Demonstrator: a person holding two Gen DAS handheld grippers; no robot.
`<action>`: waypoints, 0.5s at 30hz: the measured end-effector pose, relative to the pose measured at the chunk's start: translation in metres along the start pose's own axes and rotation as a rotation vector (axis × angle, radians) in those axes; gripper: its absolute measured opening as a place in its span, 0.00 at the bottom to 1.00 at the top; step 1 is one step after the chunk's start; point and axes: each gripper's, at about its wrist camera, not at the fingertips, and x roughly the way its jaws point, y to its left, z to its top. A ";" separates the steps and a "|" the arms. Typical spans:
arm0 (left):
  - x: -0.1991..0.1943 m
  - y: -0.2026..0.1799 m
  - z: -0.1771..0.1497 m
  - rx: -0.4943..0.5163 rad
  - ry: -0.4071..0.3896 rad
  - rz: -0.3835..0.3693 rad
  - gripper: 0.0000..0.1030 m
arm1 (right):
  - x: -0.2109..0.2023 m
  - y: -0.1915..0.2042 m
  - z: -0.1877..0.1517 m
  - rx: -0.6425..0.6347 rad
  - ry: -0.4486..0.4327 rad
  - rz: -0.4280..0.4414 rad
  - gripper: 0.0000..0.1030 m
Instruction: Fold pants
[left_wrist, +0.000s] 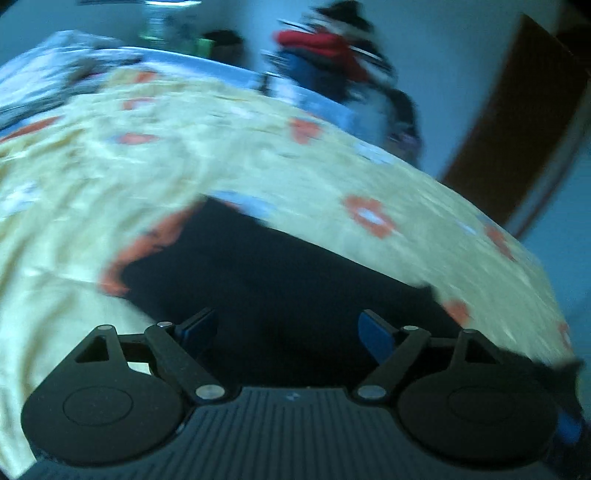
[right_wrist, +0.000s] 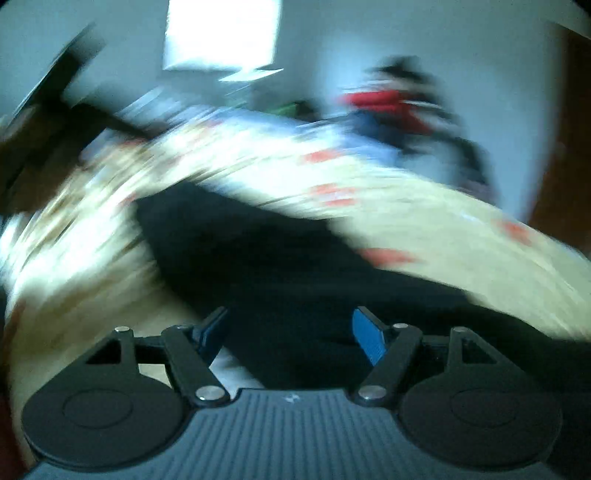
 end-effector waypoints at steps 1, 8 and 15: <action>0.005 -0.013 -0.003 0.031 0.014 -0.028 0.83 | -0.002 -0.032 0.003 0.108 0.010 -0.105 0.82; 0.026 -0.109 -0.040 0.418 0.032 -0.176 0.83 | -0.023 -0.216 0.021 0.789 0.059 -0.449 0.95; 0.033 -0.178 -0.096 0.802 -0.043 -0.248 0.83 | 0.013 -0.286 0.047 1.028 0.176 -0.524 0.96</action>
